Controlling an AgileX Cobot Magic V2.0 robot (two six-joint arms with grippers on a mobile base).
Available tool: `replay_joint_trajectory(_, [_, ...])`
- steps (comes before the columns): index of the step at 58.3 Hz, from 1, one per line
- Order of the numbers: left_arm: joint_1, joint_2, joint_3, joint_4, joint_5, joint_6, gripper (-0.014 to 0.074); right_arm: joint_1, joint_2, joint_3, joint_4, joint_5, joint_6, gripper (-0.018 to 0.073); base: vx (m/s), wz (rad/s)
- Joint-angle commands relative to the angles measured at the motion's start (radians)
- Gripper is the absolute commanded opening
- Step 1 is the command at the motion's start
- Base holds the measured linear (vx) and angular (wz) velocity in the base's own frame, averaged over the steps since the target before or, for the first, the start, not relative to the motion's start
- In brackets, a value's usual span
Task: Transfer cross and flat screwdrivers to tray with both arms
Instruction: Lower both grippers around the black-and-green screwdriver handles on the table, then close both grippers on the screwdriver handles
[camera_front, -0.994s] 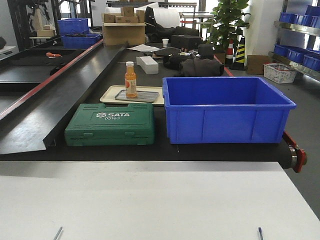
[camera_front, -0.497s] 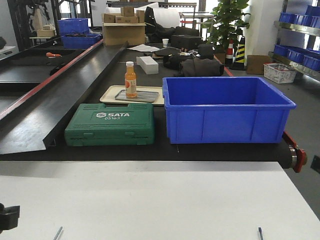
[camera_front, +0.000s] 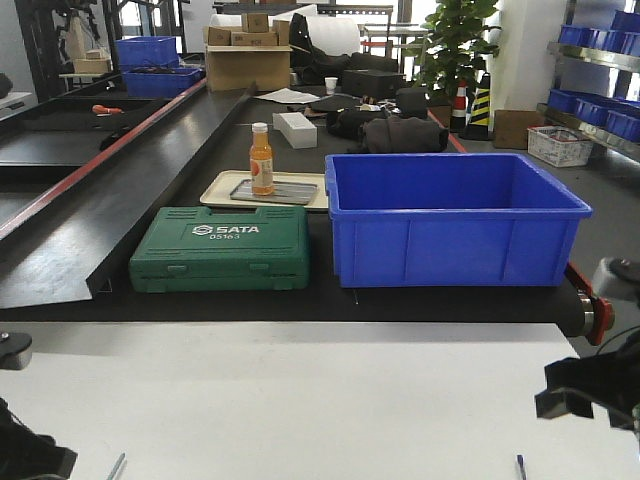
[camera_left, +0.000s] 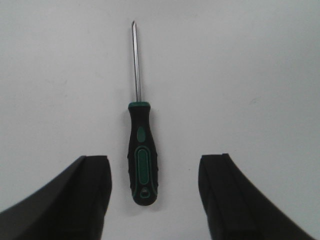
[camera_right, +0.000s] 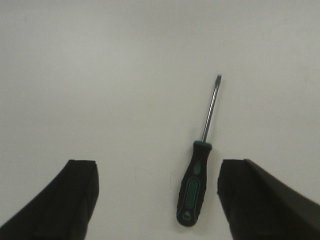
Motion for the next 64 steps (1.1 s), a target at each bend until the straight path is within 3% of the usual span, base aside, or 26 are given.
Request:
replay_joint_trajectory(1, [-0.008, 0.002, 0.000, 0.004, -0.068, -0.004, 0.0519, 0.000, 0.055, -0.034, 0.005, 0.009, 0.030, 0.0509, 0.00, 0.00])
replay_joint_trajectory(14, [-0.008, 0.041, 0.035, -0.003, -0.121, -0.004, 0.0519, 0.038, 0.237, -0.034, -0.038, 0.036, 0.110, 0.0503, 0.00, 0.00])
replay_joint_trajectory(28, [-0.008, 0.043, 0.035, -0.003, -0.151, -0.004, 0.0519, 0.151, 0.357, -0.034, -0.260, -0.031, 0.309, 0.0495, 0.00, 0.00])
replay_joint_trajectory(38, [-0.008, 0.043, 0.035, -0.003, -0.151, -0.004, 0.0519, 0.169, 0.402, -0.034, -0.347, -0.041, 0.405, 0.0494, 0.00, 0.00])
replay_joint_trajectory(64, [-0.008, 0.043, 0.035, -0.003, -0.153, -0.004, 0.0519, 0.164, 0.498, -0.034, -0.354, -0.065, 0.396, 0.0494, 0.00, 0.00])
